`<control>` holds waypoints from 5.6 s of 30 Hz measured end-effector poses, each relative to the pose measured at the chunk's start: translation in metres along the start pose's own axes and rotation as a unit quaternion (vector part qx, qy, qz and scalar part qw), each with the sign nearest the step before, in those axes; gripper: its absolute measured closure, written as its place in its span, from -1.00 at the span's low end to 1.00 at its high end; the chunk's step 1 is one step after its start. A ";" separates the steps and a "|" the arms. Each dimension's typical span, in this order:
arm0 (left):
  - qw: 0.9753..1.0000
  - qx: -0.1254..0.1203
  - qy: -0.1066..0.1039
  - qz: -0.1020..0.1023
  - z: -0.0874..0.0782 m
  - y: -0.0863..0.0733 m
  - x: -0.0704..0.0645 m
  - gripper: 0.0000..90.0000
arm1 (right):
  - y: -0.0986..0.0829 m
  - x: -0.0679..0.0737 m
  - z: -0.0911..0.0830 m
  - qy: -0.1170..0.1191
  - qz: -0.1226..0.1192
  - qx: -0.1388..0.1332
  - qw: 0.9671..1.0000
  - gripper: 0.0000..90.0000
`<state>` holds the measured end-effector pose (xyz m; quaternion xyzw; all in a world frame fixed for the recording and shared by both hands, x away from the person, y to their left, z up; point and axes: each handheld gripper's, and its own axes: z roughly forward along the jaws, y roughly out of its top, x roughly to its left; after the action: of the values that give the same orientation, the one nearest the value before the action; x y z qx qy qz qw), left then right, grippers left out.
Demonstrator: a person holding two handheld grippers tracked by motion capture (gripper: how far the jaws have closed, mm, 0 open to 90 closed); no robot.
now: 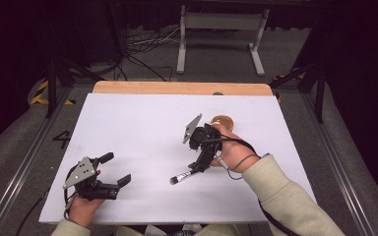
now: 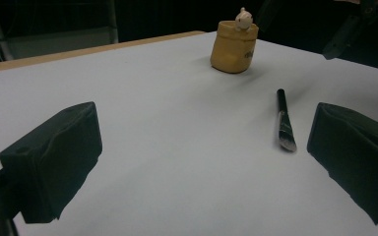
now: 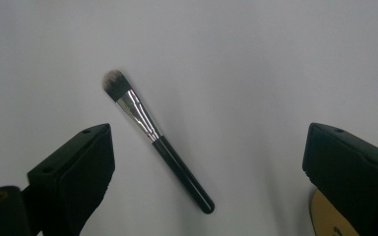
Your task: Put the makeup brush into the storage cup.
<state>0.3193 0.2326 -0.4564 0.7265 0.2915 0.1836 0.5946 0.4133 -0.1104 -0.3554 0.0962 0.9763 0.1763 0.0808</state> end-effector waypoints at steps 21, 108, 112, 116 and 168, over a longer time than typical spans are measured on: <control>1.000 0.000 -0.007 -0.015 0.002 0.000 0.002 -0.98 | 0.009 -0.001 0.034 0.015 -0.016 0.061 0.998 -0.80; 1.000 0.002 -0.011 -0.023 0.000 -0.001 0.003 -0.98 | -0.009 0.008 -0.012 0.000 0.028 -0.119 0.993 0.77; 1.000 0.002 -0.011 -0.023 0.000 -0.001 0.003 -0.98 | -0.016 0.005 -0.020 -0.015 0.051 -0.158 0.986 0.77; 1.000 0.002 -0.011 -0.023 0.000 -0.001 0.003 -0.98 | -0.024 0.003 -0.027 -0.027 0.072 -0.190 0.979 0.77; 1.000 0.008 -0.013 -0.024 0.001 -0.001 0.002 -0.98 | -0.085 -0.023 -0.042 -0.181 0.212 -0.417 0.865 0.77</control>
<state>0.3214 0.2338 -0.4580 0.7262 0.3028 0.1579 0.5967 0.4143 -0.2073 -0.3447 0.2879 0.7364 0.5593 0.2490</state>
